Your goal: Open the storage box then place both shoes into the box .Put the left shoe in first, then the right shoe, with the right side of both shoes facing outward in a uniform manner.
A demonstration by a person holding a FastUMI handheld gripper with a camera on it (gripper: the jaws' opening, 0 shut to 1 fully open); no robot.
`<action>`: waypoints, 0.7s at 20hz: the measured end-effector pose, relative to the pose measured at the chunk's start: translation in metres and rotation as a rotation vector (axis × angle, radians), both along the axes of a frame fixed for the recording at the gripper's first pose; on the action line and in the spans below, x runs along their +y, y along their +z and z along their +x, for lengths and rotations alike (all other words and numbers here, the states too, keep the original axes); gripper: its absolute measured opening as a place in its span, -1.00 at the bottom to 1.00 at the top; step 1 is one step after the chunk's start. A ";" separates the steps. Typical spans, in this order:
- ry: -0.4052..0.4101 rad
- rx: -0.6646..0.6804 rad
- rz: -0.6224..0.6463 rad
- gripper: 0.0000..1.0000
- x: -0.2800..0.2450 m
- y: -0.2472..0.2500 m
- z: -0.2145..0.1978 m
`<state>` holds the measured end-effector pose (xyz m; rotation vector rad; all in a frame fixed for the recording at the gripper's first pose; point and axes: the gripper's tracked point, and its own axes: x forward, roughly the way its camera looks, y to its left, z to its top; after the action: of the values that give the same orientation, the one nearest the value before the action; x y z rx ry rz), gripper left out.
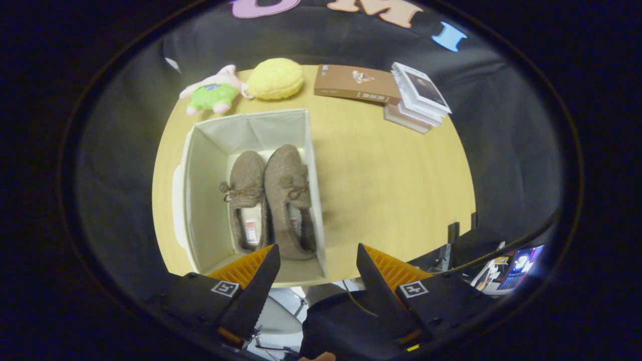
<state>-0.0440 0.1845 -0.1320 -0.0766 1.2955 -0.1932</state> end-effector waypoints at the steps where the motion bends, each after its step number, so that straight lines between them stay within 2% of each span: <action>1: -0.018 -0.011 -0.011 0.99 -0.011 0.005 -0.001; 6: -0.092 -0.120 -0.058 0.99 -0.064 0.024 0.016; 12: -0.111 -0.407 -0.111 0.99 -0.132 0.041 0.065; 14: -0.099 -0.552 -0.092 0.99 -0.141 0.054 0.084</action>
<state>0.0404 0.0432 -0.0777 -0.0335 0.7404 -0.3331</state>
